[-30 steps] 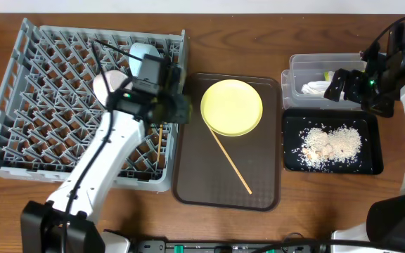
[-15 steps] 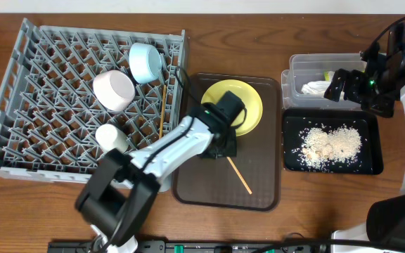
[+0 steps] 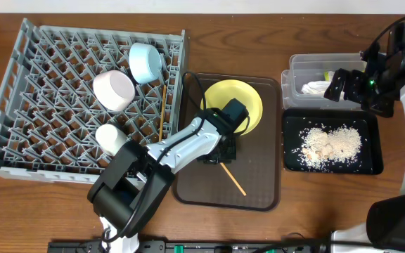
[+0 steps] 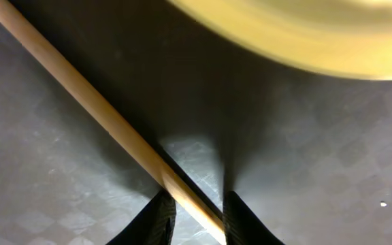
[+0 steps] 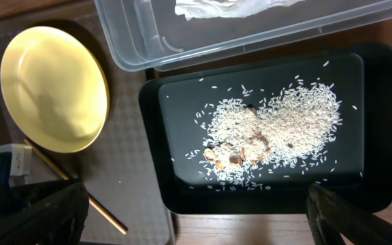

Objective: Sort waste into correct bins and load items into the dishwasher
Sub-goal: 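Reach the left gripper back and grasp the second chopstick, then carry the second chopstick with the left gripper into the rack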

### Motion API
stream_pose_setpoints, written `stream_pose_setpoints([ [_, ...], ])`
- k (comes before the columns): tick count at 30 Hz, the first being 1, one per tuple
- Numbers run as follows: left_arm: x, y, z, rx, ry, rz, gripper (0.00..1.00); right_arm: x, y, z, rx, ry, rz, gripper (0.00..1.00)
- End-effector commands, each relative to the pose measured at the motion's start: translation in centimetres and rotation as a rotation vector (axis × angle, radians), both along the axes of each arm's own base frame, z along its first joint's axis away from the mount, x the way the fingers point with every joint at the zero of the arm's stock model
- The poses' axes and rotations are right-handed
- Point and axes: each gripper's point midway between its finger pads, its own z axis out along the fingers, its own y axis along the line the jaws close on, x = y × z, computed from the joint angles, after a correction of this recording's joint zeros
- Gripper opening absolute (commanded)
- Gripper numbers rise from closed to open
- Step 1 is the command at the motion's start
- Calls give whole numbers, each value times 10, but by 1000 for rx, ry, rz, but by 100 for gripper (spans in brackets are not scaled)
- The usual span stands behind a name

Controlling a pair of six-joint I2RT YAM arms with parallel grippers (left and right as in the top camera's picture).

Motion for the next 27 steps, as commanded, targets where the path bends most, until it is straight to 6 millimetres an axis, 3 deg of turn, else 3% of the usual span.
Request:
stream_pose_setpoints([
  [1, -2, 8, -9, 44, 8, 12, 22, 2, 0, 7, -6, -23, 0, 99],
  [4, -2, 9, -9, 49, 11, 23, 15, 2, 0, 7, -6, -23, 0, 99],
  [13, -1, 13, -8, 64, 7, 31, 8, 2, 0, 7, -6, -23, 0, 99],
  [17, 9, 21, -1, 71, -6, 55, 8, 1, 0, 7, -5, -19, 0, 99],
  [21, 38, 35, 29, 37, -88, 42, 8, 1, 0, 7, -5, -20, 0, 99],
  [23, 54, 47, 53, 12, -138, 31, 8, 1, 0, 7, -6, -20, 0, 99],
  [27, 71, 62, 93, -14, -248, -101, 8, 2, 0, 8, -6, -24, 0, 99],
])
